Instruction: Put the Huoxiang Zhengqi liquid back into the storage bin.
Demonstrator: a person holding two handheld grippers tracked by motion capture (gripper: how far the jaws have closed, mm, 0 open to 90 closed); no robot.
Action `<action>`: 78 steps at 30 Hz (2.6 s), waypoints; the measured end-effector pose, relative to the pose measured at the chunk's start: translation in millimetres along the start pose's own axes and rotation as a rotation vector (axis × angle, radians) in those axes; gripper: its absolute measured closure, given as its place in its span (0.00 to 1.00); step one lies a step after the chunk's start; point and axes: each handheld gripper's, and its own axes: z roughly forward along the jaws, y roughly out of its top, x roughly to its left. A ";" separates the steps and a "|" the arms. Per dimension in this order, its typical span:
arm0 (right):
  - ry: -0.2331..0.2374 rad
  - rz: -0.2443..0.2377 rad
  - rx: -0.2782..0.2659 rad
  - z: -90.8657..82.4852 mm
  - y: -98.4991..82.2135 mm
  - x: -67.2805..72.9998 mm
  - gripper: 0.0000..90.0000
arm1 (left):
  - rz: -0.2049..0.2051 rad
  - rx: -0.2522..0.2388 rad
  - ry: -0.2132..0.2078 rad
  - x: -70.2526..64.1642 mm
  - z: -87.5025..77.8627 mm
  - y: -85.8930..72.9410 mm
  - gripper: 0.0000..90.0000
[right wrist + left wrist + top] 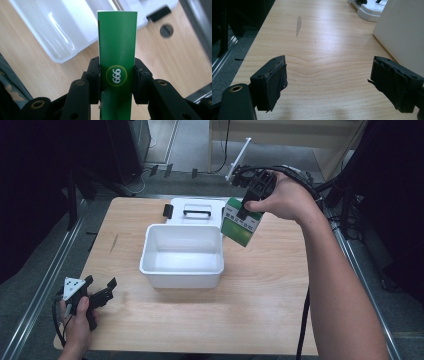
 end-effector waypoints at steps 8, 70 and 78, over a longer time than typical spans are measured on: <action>0.041 -0.409 -0.028 -0.5 11.8 30.6 0.73 | -0.003 -0.002 -0.002 0.1 0.1 0.0 0.16; 0.100 -0.525 0.067 62.1 57.2 63.4 0.72 | -0.001 0.003 -0.010 0.6 -0.5 0.1 0.16; 0.112 -0.525 0.074 78.7 56.0 63.4 0.72 | -0.002 0.002 -0.010 0.5 -0.6 0.1 0.16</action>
